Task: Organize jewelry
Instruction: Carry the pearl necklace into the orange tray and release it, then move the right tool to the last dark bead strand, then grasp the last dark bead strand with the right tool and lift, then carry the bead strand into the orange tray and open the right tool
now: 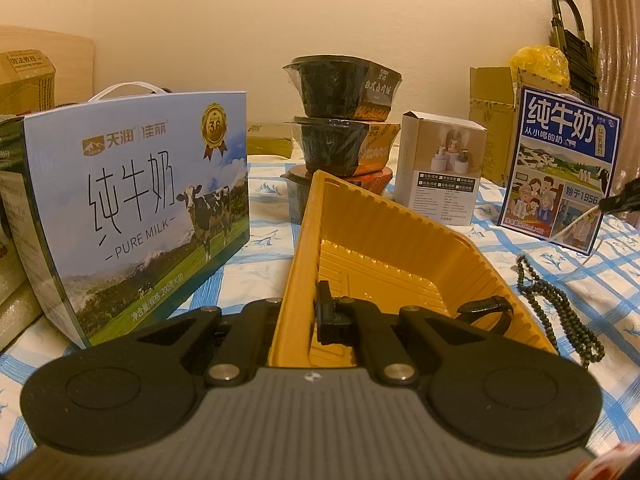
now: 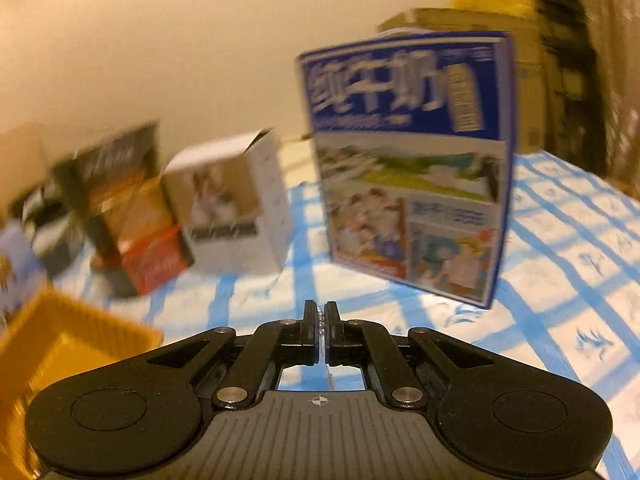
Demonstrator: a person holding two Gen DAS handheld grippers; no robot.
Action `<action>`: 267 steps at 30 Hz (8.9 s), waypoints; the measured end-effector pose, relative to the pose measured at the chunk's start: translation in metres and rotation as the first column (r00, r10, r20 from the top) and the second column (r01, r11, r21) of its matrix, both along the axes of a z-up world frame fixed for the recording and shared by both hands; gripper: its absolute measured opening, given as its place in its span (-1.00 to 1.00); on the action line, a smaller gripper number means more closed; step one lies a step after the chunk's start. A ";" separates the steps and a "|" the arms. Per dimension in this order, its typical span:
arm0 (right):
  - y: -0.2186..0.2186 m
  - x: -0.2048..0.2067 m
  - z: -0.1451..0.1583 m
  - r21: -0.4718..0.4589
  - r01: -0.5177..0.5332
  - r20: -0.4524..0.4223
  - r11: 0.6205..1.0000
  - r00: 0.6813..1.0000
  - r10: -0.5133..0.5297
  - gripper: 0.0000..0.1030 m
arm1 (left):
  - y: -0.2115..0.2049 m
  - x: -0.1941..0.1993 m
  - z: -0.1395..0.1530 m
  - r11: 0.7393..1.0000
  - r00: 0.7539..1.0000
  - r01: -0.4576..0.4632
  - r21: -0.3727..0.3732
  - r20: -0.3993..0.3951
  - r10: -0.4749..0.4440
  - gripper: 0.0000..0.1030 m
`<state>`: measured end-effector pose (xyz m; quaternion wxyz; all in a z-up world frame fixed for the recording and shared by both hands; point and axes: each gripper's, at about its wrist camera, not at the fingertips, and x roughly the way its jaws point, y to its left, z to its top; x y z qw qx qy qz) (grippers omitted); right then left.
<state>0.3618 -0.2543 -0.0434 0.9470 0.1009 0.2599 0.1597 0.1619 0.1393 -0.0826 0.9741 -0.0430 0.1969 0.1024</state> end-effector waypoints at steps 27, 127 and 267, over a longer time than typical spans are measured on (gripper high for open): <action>-0.033 -0.081 0.108 -0.060 -0.109 0.132 0.992 0.984 0.116 -0.95 | -0.002 0.001 0.002 1.000 1.000 0.003 0.003 0.000 -0.003 -0.91; 0.092 -0.073 -0.098 -0.276 -0.146 -0.179 0.950 0.979 0.098 0.00 | 0.000 0.001 0.000 1.000 1.000 -0.005 -0.002 0.001 0.005 -0.91; 0.190 -0.105 -0.014 -0.132 -0.493 -0.177 0.860 0.866 0.469 0.00 | 0.008 0.002 -0.006 0.999 1.000 -0.013 -0.039 -0.022 0.012 -0.90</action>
